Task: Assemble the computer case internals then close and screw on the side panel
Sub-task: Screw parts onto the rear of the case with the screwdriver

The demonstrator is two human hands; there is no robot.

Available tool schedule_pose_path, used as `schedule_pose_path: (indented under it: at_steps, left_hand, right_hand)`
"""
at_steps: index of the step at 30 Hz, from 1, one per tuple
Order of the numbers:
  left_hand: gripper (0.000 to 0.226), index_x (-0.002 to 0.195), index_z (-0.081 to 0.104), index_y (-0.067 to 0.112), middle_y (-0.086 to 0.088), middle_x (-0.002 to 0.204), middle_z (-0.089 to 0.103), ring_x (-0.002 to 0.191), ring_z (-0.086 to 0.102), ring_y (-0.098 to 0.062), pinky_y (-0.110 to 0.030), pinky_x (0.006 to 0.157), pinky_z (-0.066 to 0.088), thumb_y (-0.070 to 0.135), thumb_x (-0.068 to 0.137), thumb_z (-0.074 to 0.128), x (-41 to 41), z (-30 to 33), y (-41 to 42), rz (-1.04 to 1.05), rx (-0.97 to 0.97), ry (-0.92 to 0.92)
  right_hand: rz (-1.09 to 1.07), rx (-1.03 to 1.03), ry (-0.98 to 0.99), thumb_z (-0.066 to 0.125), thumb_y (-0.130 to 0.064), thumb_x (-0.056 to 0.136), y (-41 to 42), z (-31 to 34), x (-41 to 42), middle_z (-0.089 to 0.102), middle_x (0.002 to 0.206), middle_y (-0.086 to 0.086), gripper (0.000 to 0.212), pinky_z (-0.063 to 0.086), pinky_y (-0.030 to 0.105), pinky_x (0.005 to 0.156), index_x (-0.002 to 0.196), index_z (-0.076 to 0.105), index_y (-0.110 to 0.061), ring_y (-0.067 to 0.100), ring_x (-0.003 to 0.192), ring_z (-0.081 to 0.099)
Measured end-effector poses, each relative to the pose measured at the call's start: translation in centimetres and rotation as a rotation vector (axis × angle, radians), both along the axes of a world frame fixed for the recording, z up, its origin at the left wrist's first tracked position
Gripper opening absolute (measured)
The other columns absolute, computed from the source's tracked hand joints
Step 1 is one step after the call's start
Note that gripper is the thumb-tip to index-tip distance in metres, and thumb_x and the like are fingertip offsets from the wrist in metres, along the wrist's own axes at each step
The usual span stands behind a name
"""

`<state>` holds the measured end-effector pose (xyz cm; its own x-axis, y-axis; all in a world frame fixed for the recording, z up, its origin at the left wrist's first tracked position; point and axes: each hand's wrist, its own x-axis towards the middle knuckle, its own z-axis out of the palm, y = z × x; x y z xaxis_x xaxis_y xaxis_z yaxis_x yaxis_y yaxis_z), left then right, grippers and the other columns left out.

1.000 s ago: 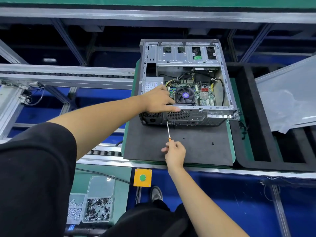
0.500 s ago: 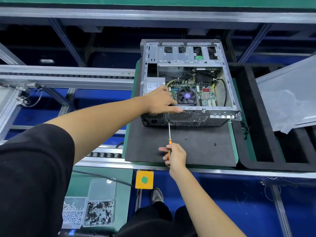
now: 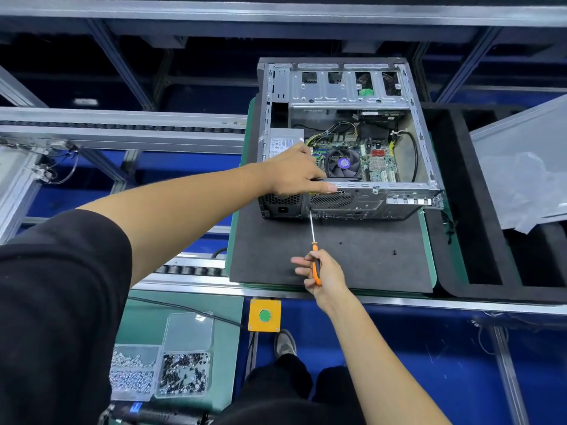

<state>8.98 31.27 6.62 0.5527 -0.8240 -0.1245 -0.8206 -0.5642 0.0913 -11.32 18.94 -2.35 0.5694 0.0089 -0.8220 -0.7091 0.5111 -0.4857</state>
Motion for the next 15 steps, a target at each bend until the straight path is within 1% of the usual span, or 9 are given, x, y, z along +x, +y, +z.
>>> schedule_pose_path:
  at_steps: [2,4,7,9,11,12,13,14,15]
  left_hand:
    - [0.064,0.068,0.047,0.024,0.004,0.062,0.05,0.073,0.049,-0.014,-0.037,0.106,0.028,0.071,0.101,0.019,0.0,0.0,-0.1,0.004,0.0,-0.001]
    - [0.063,0.069,0.047,0.024,0.004,0.063,0.051,0.074,0.049,-0.014,-0.037,0.107,0.027,0.071,0.101,0.019,-0.1,0.1,-0.1,0.008,0.001,-0.001]
    - [0.057,0.067,0.041,0.028,0.005,0.064,0.049,0.074,0.048,-0.015,-0.037,0.108,0.027,0.068,0.103,0.022,-0.2,0.3,0.0,0.004,0.007,0.017]
    - [0.058,0.067,0.044,0.025,0.004,0.062,0.048,0.072,0.048,-0.016,-0.038,0.108,0.027,0.066,0.103,0.023,-0.3,0.4,-0.1,0.014,0.01,0.016]
    - [0.064,0.07,0.05,0.018,0.003,0.061,0.048,0.072,0.05,-0.017,-0.038,0.108,0.027,0.066,0.104,0.024,-0.4,0.4,-0.1,0.025,0.014,0.025]
    - [0.064,0.071,0.051,0.017,0.003,0.061,0.049,0.073,0.05,-0.017,-0.038,0.108,0.027,0.066,0.104,0.024,-0.3,0.4,-0.1,0.029,0.012,0.027]
    - [0.064,0.072,0.052,0.017,0.003,0.062,0.049,0.073,0.051,-0.017,-0.038,0.108,0.027,0.065,0.104,0.025,-0.3,0.4,-0.1,0.03,0.011,0.023]
    - [0.064,0.073,0.052,0.017,0.003,0.063,0.05,0.074,0.051,-0.017,-0.039,0.109,0.027,0.065,0.104,0.025,-0.3,0.3,-0.2,0.027,0.014,0.019]
    - [0.065,0.073,0.053,0.016,0.002,0.063,0.051,0.074,0.051,-0.018,-0.04,0.108,0.028,0.066,0.103,0.024,-0.3,0.3,-0.1,0.022,0.018,0.015]
  right_hand:
    - [0.011,-0.093,-0.025,0.053,-0.015,0.095,-0.1,0.1,0.1,0.077,0.086,0.013,0.012,0.028,0.019,0.034,0.084,0.054,-0.011,0.01,0.041,0.047]
    - [0.02,-0.337,-0.127,0.06,-0.015,0.091,0.4,0.4,0.0,0.069,0.076,0.009,0.009,0.03,0.024,0.038,0.088,0.051,-0.013,0.012,0.044,0.042]
    - [0.039,-0.764,-0.26,0.065,-0.013,0.088,1.3,0.7,-0.3,0.054,0.068,0.001,0.027,0.037,0.031,0.05,0.084,0.039,-0.018,0.02,0.056,0.047]
    - [0.139,-1.05,-0.279,0.06,-0.02,0.091,1.8,0.6,-0.6,0.055,0.062,-0.001,0.028,0.039,0.033,0.051,0.079,0.035,-0.021,0.022,0.054,0.053]
    - [0.226,-1.177,-0.279,0.056,-0.026,0.094,1.8,0.6,-0.8,0.062,0.059,0.0,0.024,0.043,0.03,0.052,0.079,0.039,-0.021,0.018,0.051,0.062]
    - [0.217,-1.125,-0.278,0.055,-0.026,0.094,1.7,0.5,-0.8,0.065,0.058,0.0,0.021,0.042,0.028,0.051,0.078,0.043,-0.021,0.015,0.048,0.064]
    - [0.156,-0.959,-0.249,0.055,-0.023,0.095,1.6,0.4,-0.6,0.067,0.059,0.0,0.02,0.039,0.026,0.049,0.077,0.048,-0.02,0.012,0.045,0.065]
    - [0.063,-0.685,-0.18,0.056,-0.02,0.095,1.4,0.4,-0.2,0.069,0.059,0.001,0.019,0.037,0.024,0.045,0.077,0.052,-0.016,0.012,0.043,0.063]
    - [-0.034,-0.34,-0.086,0.055,-0.018,0.096,1.2,0.7,0.2,0.069,0.06,0.005,0.02,0.035,0.022,0.04,0.078,0.054,-0.013,0.012,0.041,0.059]
